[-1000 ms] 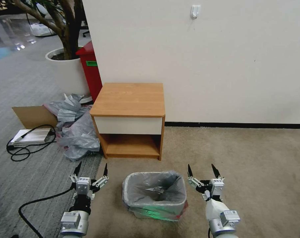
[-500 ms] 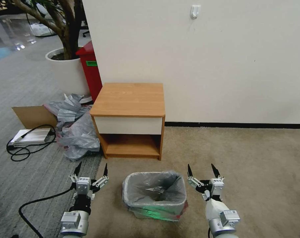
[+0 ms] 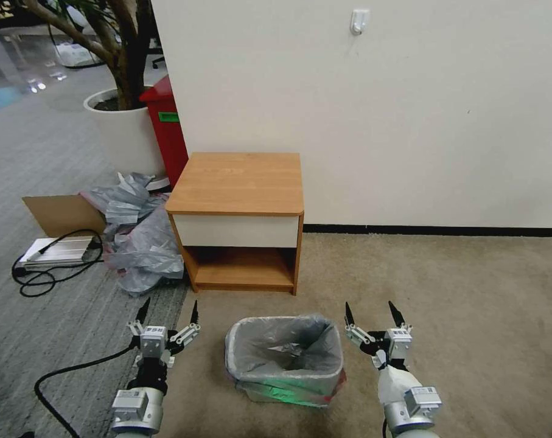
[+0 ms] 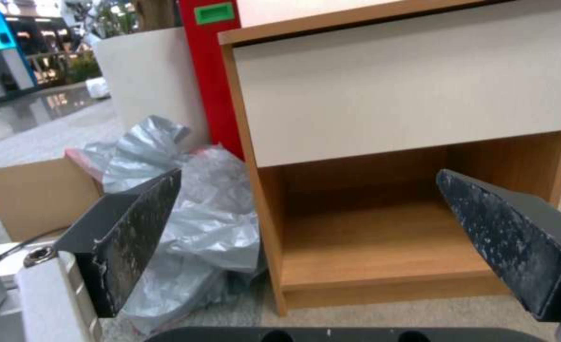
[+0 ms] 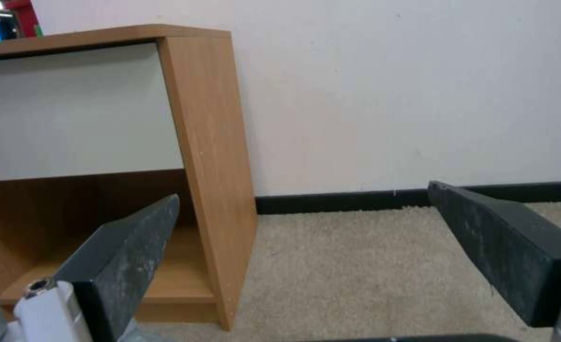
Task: Pick up the garbage bag from the table and place it over the trash can.
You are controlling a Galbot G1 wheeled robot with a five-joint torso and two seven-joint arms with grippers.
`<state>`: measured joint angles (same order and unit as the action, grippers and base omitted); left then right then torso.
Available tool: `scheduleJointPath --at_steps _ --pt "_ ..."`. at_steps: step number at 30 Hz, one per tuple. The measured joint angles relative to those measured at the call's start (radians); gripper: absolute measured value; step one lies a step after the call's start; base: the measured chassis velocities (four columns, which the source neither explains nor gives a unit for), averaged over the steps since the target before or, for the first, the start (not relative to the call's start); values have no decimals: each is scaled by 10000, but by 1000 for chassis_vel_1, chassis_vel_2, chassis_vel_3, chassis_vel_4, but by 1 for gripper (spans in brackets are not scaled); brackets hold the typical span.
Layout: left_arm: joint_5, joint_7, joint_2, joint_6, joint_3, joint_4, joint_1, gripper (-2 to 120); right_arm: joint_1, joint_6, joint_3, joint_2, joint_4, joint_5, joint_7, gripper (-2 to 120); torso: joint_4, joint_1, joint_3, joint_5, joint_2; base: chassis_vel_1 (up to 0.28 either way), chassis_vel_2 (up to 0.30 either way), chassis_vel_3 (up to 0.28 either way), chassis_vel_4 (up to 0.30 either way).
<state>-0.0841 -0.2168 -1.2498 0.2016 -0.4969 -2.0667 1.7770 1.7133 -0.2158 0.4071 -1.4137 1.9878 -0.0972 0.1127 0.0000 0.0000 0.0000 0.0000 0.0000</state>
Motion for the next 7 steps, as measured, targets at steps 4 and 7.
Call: scheduleJointPath --at_steps 4,7 --pt "0 0 0 -1 0 0 0 100 0 0 0 0 0 0 0 100 0 0 0 0 0 0 0 0 0" --pt "0 0 0 -1 0 0 -1 100 0 0 0 0 0 0 -1 100 0 0 0 0 0 0 0 0 0"
